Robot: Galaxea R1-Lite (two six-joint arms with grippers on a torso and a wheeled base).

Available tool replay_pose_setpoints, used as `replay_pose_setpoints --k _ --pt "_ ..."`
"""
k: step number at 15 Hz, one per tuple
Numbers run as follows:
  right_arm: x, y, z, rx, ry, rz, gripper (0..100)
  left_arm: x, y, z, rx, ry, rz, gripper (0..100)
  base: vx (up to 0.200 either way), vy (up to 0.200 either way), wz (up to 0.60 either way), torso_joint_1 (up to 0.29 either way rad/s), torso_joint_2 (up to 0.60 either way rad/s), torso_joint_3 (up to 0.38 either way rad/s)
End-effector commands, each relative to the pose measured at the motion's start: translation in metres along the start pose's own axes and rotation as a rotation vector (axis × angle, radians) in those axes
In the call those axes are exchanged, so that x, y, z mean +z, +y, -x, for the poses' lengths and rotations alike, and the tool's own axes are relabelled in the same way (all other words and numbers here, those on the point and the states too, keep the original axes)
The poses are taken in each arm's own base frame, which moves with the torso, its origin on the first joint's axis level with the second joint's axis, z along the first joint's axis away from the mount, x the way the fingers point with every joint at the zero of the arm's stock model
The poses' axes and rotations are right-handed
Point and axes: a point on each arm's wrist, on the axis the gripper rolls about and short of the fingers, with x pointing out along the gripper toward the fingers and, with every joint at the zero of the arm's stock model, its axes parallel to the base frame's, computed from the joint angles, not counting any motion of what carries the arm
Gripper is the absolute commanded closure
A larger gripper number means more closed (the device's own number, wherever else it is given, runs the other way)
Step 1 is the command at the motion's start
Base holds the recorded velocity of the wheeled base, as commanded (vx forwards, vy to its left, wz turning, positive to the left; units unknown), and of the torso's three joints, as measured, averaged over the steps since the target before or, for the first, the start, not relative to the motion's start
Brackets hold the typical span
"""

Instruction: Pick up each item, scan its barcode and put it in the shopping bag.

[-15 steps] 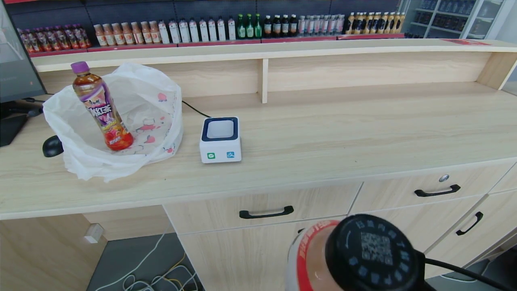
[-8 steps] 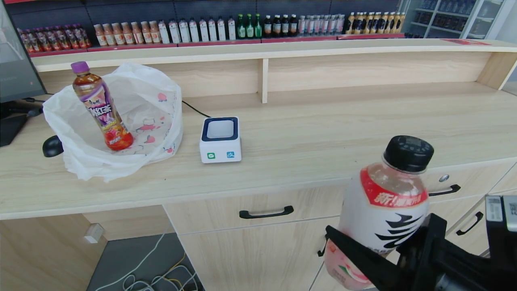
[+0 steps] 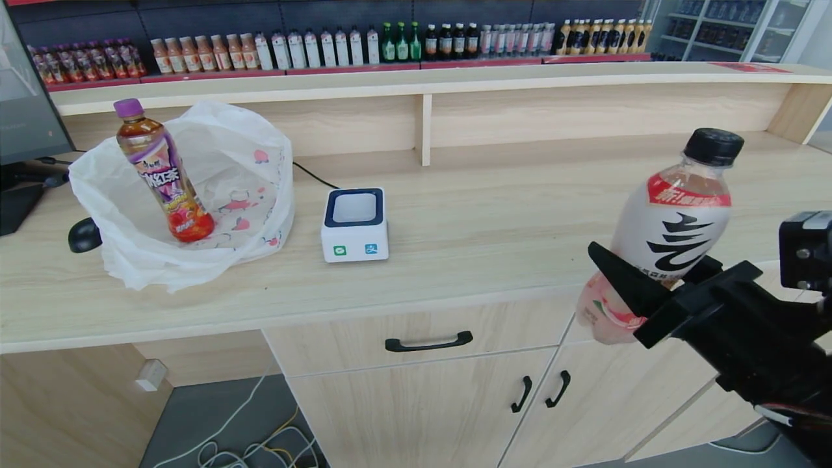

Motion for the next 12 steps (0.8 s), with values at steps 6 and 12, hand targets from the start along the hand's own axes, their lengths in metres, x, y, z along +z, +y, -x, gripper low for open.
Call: replay_pose_setpoints --k 6,12 --pt "0.011 -0.009 -0.053 -0.117 -0.108 0.017 100 0.0 0.0 0.0 0.001 -0.001 0.0 0 0.0 0.067 0.0 -0.001 0.0 0.002" --pt "0.009 -0.009 -0.058 -0.117 -0.109 -0.004 100 0.0 0.0 0.0 -0.001 -0.001 -0.001 0 0.0 0.2 0.0 0.006 0.01 0.002"
